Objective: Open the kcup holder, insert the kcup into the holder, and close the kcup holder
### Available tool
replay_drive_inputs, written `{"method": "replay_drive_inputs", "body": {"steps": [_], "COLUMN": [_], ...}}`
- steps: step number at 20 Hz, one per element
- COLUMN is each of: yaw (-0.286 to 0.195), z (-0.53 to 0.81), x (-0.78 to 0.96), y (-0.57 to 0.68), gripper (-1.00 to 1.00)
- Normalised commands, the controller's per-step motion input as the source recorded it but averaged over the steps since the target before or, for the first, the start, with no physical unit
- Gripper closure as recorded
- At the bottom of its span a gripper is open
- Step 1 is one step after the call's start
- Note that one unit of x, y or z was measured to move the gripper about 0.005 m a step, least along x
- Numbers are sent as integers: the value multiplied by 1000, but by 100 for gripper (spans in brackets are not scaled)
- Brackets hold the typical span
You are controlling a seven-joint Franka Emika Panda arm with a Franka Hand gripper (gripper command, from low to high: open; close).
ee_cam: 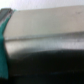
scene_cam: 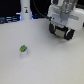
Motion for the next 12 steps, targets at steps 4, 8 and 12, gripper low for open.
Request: {"method": "replay_drive_inputs", "body": {"steps": [4,8,12], "yaw": [-87,-87,-86], "z": [115,109,111], "x": [914,913,912], "y": [-385,-390,-391], "gripper": [100,100,100]}}
